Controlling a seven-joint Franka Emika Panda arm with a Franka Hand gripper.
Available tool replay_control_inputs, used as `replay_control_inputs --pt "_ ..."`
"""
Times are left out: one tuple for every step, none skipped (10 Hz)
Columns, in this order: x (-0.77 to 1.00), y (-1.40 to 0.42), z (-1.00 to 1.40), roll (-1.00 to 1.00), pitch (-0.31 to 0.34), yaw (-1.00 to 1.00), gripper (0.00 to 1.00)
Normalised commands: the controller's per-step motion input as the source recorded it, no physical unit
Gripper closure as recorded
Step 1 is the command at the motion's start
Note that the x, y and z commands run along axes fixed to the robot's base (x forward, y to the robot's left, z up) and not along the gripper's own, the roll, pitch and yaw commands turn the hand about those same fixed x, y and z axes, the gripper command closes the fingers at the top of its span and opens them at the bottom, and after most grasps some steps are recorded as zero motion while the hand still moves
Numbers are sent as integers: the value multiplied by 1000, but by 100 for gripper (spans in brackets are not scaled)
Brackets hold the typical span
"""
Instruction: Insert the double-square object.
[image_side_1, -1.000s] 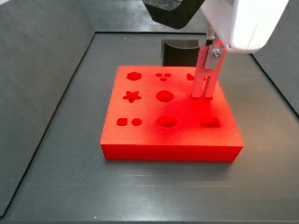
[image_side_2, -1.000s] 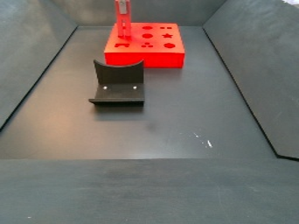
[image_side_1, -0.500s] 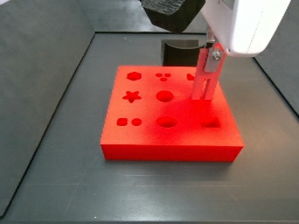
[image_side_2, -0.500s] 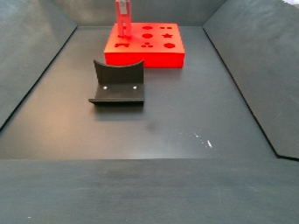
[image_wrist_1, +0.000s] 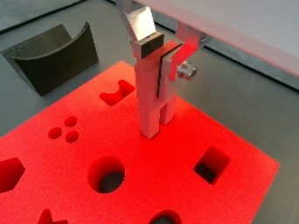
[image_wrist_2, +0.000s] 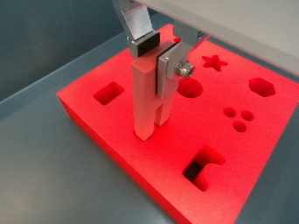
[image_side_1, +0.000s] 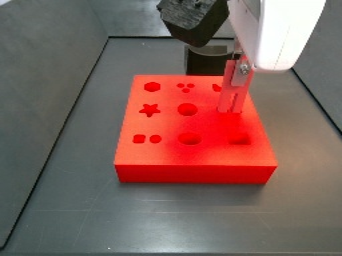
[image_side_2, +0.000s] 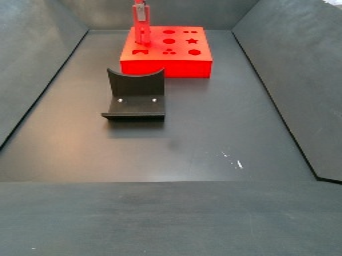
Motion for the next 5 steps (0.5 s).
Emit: replay_control_inputs --pt "6 0 -309 87 4 -63 100" --pt "69 -3 -520 89 0 -111 100" --pt "54 -69 -600 94 -23 -111 100" --pt "37 -54 -694 53 -97 -103 100" --pt "97 -54 -691 44 -116 -97 100"
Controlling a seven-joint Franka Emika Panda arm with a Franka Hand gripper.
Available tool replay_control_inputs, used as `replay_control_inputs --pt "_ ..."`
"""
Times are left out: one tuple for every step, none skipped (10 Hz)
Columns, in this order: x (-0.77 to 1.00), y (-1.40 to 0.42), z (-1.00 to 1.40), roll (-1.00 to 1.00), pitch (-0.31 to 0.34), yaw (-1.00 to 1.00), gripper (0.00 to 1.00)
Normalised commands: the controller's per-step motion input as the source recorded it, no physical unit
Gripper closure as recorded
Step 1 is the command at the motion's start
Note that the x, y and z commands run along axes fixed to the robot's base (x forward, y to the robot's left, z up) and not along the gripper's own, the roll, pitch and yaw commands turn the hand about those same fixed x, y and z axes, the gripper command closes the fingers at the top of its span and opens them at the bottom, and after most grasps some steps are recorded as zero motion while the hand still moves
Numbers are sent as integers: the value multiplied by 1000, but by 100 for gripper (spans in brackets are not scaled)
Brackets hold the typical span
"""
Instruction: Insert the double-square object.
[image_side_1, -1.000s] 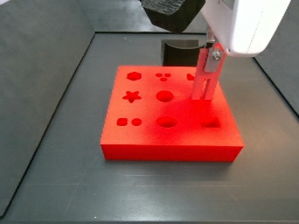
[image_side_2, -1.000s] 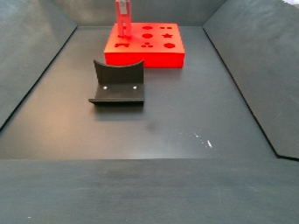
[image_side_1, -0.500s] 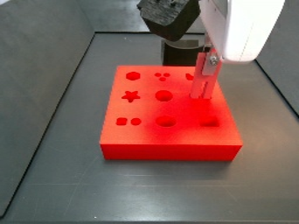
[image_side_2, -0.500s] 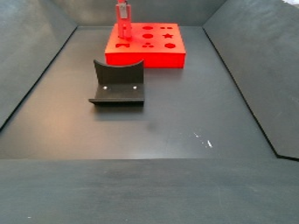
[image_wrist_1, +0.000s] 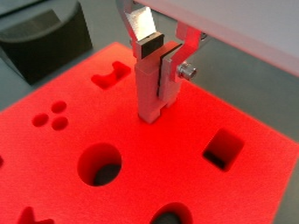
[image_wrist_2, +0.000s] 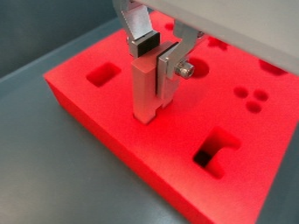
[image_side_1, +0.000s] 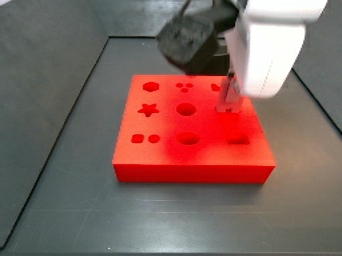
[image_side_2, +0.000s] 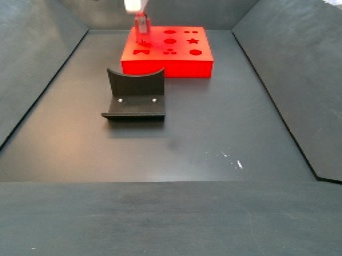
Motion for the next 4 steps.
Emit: replay_control_inputs --pt "0 0 -546 101 -91 -54 100" --pt "0 0 0 80 23 0 100" --pt "0 0 0 10 0 0 100" --pt "0 0 0 0 0 0 100"
